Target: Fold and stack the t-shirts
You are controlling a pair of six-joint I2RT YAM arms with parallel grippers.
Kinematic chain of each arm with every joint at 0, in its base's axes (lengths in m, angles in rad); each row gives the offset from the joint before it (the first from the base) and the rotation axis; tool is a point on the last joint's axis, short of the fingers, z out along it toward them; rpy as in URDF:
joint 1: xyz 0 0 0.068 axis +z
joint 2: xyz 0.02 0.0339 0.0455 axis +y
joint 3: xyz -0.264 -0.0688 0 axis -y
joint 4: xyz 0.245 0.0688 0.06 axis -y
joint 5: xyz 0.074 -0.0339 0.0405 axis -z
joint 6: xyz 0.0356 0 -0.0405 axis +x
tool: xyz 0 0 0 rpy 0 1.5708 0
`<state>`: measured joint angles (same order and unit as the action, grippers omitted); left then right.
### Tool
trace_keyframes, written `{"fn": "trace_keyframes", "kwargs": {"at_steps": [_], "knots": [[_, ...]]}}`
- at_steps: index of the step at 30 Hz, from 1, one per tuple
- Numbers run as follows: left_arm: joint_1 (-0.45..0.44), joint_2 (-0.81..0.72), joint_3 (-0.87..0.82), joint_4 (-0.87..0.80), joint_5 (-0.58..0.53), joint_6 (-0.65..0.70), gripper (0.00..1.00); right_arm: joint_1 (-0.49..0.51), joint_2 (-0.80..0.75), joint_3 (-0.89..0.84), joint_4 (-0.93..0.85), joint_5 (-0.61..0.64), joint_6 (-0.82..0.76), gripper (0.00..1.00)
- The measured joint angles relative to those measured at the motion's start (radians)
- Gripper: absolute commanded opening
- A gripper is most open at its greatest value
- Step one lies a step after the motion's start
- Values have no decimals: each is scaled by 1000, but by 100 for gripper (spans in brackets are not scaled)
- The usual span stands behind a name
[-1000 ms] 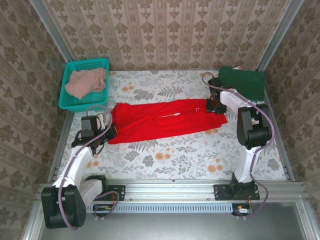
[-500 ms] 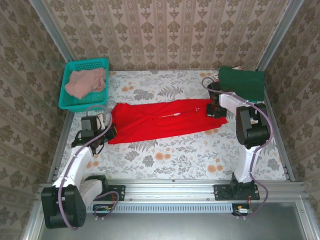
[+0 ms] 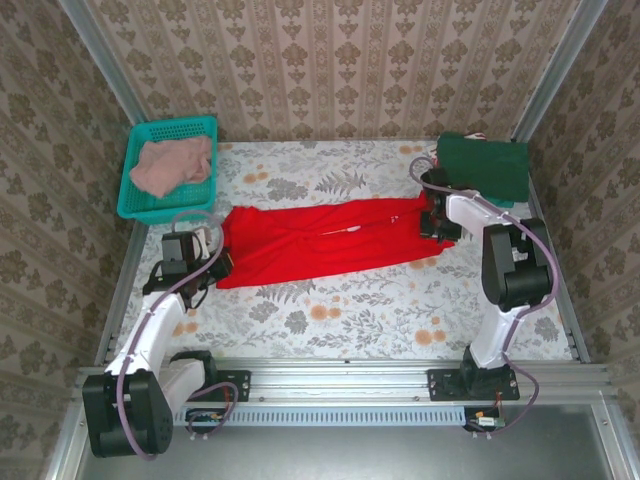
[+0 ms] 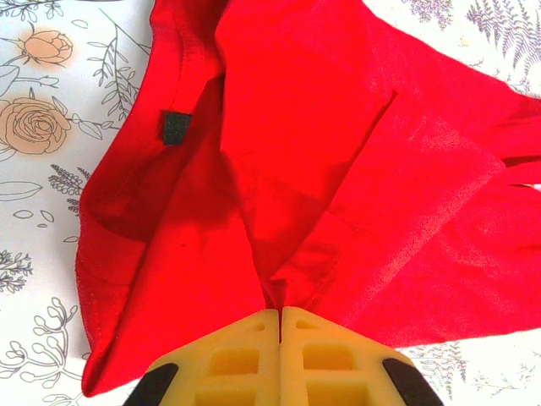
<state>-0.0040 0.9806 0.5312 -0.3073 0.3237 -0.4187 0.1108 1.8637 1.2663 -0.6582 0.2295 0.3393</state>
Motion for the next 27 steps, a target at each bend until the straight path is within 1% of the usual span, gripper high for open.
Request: {"fn": "trace_keyframes", "kwargs": {"at_steps": [1, 2, 6, 9, 13, 20, 23, 27], "knots": [[0, 0, 0, 0, 0, 0, 0, -3, 19, 13, 0, 0, 0, 48], [0, 0, 0, 0, 0, 0, 0, -5, 38, 25, 1, 0, 0, 44], [0, 0, 0, 0, 0, 0, 0, -13, 86, 39, 0, -1, 0, 18], [0, 0, 0, 0, 0, 0, 0, -13, 82, 39, -2, 0, 4, 5], [0, 0, 0, 0, 0, 0, 0, -13, 32, 13, -3, 3, 4, 0], [10, 0, 0, 0, 0, 0, 0, -10, -129, -89, -8, 7, 9, 0], [12, 0, 0, 0, 0, 0, 0, -10, -140, -131, -10, 19, 15, 0], [12, 2, 0, 0, 0, 0, 0, -10, -110, -150, -26, 28, 25, 0]]}}
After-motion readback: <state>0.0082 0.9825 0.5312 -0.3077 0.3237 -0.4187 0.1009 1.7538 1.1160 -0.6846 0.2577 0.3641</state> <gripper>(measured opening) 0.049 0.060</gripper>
